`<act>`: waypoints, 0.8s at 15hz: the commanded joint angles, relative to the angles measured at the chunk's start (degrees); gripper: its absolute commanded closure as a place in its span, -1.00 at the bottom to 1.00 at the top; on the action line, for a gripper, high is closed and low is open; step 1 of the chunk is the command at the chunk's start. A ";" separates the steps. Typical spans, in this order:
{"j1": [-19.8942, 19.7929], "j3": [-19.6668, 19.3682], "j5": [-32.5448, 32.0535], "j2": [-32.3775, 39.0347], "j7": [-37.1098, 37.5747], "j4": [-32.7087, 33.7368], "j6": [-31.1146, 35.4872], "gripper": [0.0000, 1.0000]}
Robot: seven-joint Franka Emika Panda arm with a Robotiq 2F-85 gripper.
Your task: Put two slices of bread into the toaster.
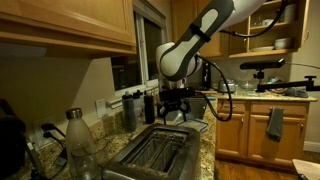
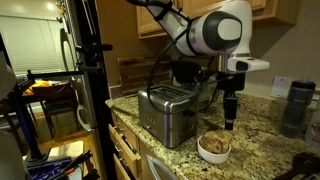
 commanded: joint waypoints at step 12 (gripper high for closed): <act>0.95 -1.49 8.10 9.98 -2.54 10.38 -1.92 -1.00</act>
